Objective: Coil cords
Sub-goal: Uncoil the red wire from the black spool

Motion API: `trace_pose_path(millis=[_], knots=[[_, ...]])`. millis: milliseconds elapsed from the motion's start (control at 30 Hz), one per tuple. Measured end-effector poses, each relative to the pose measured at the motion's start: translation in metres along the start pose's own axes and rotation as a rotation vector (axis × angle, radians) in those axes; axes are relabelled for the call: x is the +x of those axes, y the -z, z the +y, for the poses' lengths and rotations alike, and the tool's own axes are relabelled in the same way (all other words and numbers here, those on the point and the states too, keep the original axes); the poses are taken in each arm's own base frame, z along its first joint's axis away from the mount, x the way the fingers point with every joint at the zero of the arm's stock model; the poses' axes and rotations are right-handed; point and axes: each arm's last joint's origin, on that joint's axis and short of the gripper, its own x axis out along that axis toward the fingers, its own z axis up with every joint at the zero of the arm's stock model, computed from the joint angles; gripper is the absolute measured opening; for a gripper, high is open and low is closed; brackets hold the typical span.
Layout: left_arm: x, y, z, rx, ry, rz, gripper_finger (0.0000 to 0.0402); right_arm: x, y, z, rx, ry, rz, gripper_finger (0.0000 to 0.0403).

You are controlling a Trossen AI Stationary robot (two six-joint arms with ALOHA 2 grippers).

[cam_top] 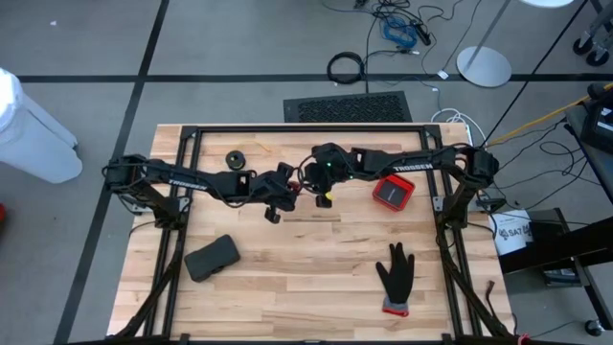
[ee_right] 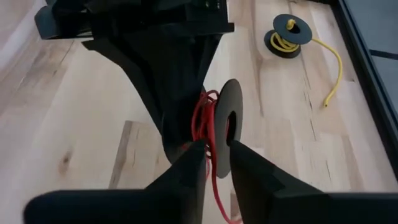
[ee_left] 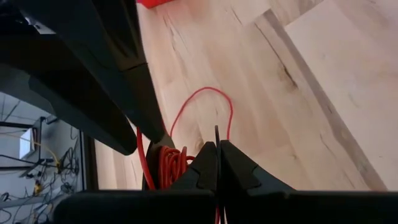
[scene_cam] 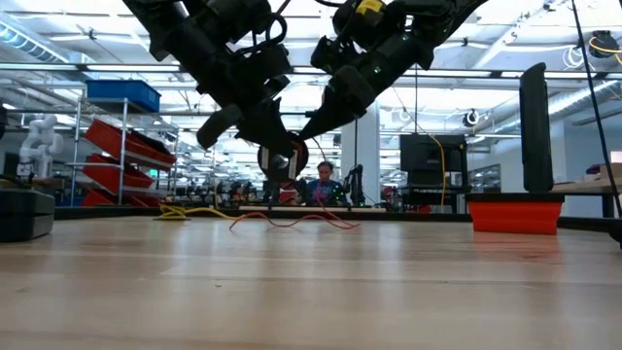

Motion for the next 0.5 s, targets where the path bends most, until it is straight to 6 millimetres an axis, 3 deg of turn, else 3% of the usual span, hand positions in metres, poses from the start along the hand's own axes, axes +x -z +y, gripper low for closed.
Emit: trace_pose_path(millis=[233,500], knots=[[-0.0002,-0.0023,0.0006,-0.003,-0.02,-0.013,0.0002,0.0,0.0004,0.0,0.022,0.0,0.004,0.0086],[-0.0012,-0.0076,-0.0003,-0.002,-0.046,-0.038,0.0002,0.0,0.0018,-0.0008,0.022,0.034,0.025,0.0069]])
